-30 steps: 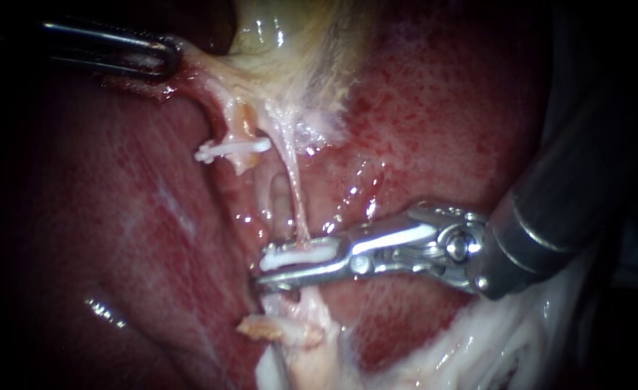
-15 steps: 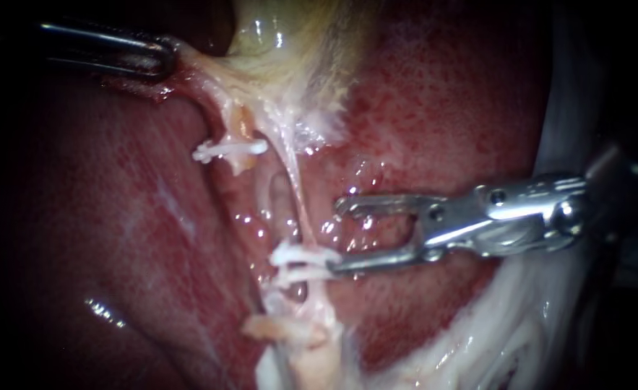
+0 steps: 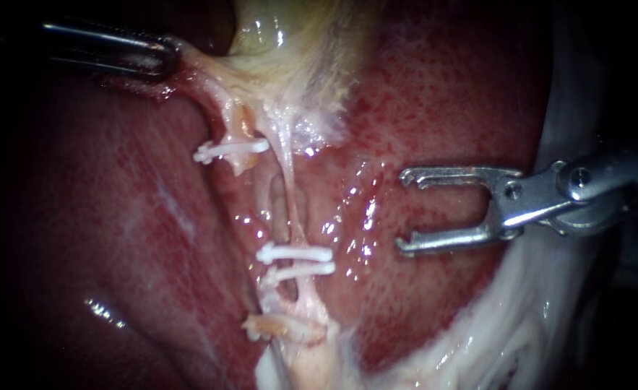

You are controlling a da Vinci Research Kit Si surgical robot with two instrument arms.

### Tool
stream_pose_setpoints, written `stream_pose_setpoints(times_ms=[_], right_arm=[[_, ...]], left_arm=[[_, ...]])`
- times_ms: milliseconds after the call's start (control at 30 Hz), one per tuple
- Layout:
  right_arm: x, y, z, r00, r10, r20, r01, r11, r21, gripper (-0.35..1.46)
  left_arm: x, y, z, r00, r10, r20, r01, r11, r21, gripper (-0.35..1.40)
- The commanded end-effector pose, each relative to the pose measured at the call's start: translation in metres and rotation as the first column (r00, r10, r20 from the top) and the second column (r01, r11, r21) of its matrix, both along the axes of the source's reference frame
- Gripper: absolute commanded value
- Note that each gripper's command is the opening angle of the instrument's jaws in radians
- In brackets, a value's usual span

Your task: Going back second clip right tube

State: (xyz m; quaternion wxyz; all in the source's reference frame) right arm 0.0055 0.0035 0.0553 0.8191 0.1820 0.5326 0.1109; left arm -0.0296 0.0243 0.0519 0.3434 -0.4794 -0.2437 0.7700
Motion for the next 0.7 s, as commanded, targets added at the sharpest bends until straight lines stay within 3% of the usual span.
stream_pose_setpoints(times_ms=[33,133,367,700], right_arm=[[0.0,0.0,0.0,1.0,-0.007,-0.004,0.007,1.0,-0.002,0.5],[-0.0001,-0.0001,-0.0001,0.9999,-0.015,-0.009,0.015,1.0,-0.005,0.5],[-0.0001,-0.0002,-0.0001,0.9995,-0.029,-0.009,0.029,1.0,-0.001,0.5],[-0.0001,-0.0002,0.0,0.9993,-0.036,-0.014,0.036,0.999,0.002,0.5]], left_arm=[[-0.0003,-0.0002,0.0003,1.0,-0.002,-0.003,0.002,1.0,-0.003,-0.35],[-0.0009,-0.0007,0.0013,1.0,-0.004,-0.003,0.004,1.0,-0.008,-0.35],[-0.0029,-0.002,0.0048,0.9996,0.028,-0.006,-0.028,1.0,-0.002,-0.35],[-0.003,-0.002,0.0048,0.9995,0.031,-0.004,-0.031,1.0,-0.001,-0.35]])
